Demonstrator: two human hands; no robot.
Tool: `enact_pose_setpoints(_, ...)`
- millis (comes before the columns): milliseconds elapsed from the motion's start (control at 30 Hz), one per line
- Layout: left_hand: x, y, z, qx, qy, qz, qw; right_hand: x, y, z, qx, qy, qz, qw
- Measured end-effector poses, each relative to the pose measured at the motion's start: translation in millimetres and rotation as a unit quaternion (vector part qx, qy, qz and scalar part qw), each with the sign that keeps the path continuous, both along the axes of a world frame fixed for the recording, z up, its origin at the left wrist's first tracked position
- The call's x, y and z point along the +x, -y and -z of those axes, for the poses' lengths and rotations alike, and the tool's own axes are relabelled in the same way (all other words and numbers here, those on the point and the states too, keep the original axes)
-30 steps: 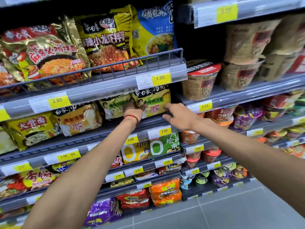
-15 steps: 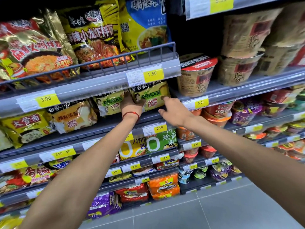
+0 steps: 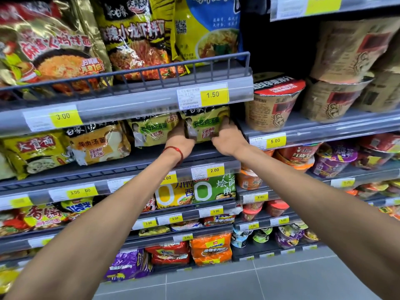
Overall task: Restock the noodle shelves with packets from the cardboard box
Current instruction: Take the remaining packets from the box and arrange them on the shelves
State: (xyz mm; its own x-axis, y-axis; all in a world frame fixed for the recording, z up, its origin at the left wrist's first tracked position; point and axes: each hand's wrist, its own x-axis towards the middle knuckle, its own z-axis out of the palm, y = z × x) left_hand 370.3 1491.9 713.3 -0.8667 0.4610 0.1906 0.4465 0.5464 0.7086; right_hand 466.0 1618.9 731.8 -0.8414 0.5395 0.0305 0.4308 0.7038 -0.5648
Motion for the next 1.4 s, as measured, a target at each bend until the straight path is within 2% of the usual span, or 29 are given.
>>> enact_pose_setpoints(133,-5,-13,-1,0.008,0.01,-0.004,1.0,-4,-7,1,-0.025,-0.025,-0.009,0.999)
enact_pose_setpoints(300,-9,-17,0,-0.03,0.014,-0.004,0.999,-3,-10,7,-0.032,-0.043,-0.029,0.998)
enact_pose_setpoints(400,-4,-15,-3,-0.03,0.036,0.0,0.999,-1,-10,3,-0.085,-0.062,-0.013,0.994)
enact_pose_setpoints(533,5,-10,-10,-0.04,-0.085,-0.077,0.993,-8,-9,-1,-0.122,-0.052,-0.002,0.991)
enact_pose_setpoints(600,9,-11,-10,-0.065,-0.095,-0.077,0.99,-12,-8,-4,-0.132,-0.058,-0.011,0.99)
enact_pose_setpoints(733,9,-20,-8,-0.04,-0.024,-0.072,0.996,-17,-8,-5,-0.15,-0.096,-0.031,0.984)
enact_pose_setpoints(1000,6,-27,-8,-0.079,0.029,-0.044,0.995,-16,-10,4,-0.12,-0.104,-0.024,0.987)
enact_pose_setpoints(1267,15,-25,-16,-0.127,0.047,-0.058,0.989,0,-9,-5,-0.182,-0.075,-0.01,0.98)
enact_pose_setpoints(1400,16,-20,-21,-0.141,0.066,-0.041,0.987,11,-5,-10,-0.15,-0.044,-0.018,0.988)
